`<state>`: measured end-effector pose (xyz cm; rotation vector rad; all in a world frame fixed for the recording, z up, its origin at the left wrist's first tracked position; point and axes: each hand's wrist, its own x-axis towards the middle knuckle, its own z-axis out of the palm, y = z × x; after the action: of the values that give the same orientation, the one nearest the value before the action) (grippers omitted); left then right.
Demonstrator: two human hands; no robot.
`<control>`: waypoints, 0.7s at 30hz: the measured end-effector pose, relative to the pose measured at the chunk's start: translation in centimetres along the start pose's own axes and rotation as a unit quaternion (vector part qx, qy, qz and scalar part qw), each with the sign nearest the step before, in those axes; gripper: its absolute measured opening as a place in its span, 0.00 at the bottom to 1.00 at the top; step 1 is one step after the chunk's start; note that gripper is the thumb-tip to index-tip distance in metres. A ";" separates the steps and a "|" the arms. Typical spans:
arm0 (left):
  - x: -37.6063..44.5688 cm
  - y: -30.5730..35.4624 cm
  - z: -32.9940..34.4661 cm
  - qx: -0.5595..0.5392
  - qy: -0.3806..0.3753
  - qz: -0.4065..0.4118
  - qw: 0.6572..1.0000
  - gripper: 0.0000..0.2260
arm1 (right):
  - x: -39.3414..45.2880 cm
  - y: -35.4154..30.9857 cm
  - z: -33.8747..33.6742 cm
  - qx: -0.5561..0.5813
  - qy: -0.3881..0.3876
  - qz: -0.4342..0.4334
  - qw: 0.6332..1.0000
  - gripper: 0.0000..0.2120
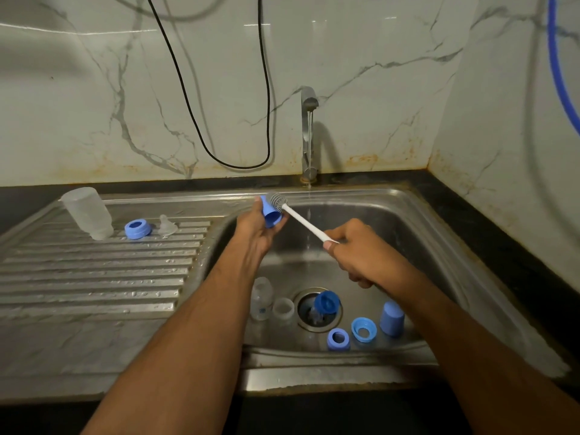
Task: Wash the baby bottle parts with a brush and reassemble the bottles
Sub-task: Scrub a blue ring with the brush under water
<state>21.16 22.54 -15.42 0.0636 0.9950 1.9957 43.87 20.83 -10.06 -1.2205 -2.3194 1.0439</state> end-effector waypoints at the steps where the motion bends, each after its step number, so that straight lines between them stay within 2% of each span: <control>1: -0.3 -0.5 0.4 0.008 -0.008 0.002 1.000 0.17 | 0.2 -0.1 0.0 -0.008 0.017 -0.004 1.000 0.12; 4: -1.0 -1.3 1.5 0.002 -0.029 0.003 1.000 0.17 | 0.5 -0.4 0.0 -0.003 0.041 -0.014 0.999 0.11; 8: -0.3 0.3 0.4 -0.041 -0.005 0.014 0.999 0.20 | -0.2 0.2 -0.4 0.033 -0.017 -0.003 0.999 0.09; 10: 0.1 0.7 -0.1 -0.042 0.005 0.014 0.999 0.20 | -0.3 0.2 -0.5 0.035 -0.022 -0.006 0.999 0.08; 15: -0.1 -0.1 0.6 0.082 0.034 0.008 0.996 0.19 | 0.2 0.2 0.4 -0.035 0.026 -0.034 0.998 0.13; 21: -0.6 -0.8 1.0 0.098 0.026 0.017 0.995 0.16 | 1.1 -0.3 1.1 -0.043 0.050 -0.039 0.997 0.12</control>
<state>22.50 22.96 -15.09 0.1363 1.2280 1.9333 42.47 21.12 -10.66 -1.1753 -2.3361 0.8439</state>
